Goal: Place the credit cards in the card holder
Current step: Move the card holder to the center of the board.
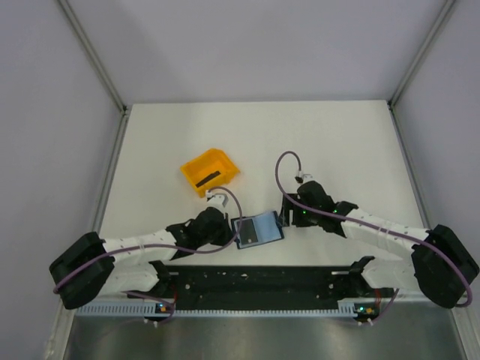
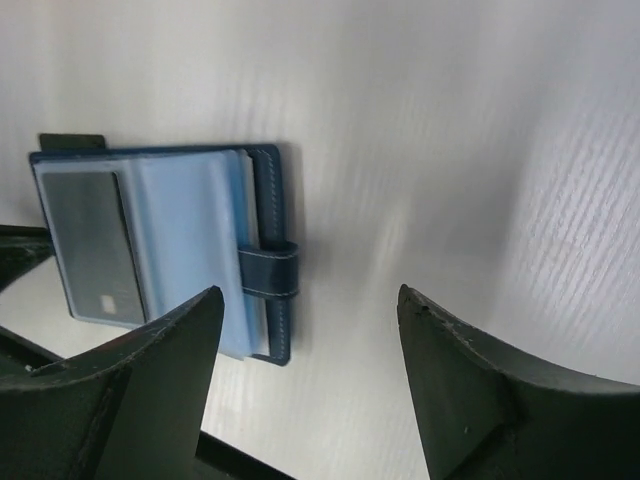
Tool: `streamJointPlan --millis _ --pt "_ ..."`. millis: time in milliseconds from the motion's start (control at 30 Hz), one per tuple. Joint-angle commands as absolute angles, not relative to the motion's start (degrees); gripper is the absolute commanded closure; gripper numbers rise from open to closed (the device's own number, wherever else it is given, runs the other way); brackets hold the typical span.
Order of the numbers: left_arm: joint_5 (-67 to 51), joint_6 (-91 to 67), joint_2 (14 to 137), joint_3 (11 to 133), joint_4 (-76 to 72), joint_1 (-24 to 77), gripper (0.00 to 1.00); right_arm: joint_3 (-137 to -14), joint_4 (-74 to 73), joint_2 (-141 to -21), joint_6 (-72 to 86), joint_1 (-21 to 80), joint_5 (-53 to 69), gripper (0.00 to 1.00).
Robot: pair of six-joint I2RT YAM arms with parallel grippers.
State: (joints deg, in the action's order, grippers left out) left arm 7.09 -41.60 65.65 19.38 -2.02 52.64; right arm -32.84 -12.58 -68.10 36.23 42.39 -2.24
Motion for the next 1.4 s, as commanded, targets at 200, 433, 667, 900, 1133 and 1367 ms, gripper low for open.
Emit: streamJointPlan --millis 200,433,667,900,1133,1367 --pt "6.9 -41.0 65.8 20.1 -1.9 52.9 1.0 -24.7 2.5 -71.7 40.2 38.7 12.7 0.3" --pt "7.1 -40.8 65.7 20.1 -1.6 52.9 1.0 -24.8 7.3 -76.6 40.8 38.7 16.2 0.45" --pt "7.2 -40.7 65.6 20.2 -1.5 52.9 1.0 -25.2 5.8 -76.5 40.5 38.7 13.9 0.76" --pt "7.6 -40.5 64.9 20.7 -0.4 52.9 1.0 -25.8 -5.2 -67.0 40.5 38.6 4.7 1.0" --pt "7.8 -40.3 64.6 21.0 -0.3 52.9 1.0 -29.5 -22.3 -57.8 38.2 37.6 -7.0 1.0" --pt "8.1 -40.3 65.0 21.4 -0.3 52.9 1.0 -32.4 -31.8 -55.7 38.4 37.4 -15.0 0.75"
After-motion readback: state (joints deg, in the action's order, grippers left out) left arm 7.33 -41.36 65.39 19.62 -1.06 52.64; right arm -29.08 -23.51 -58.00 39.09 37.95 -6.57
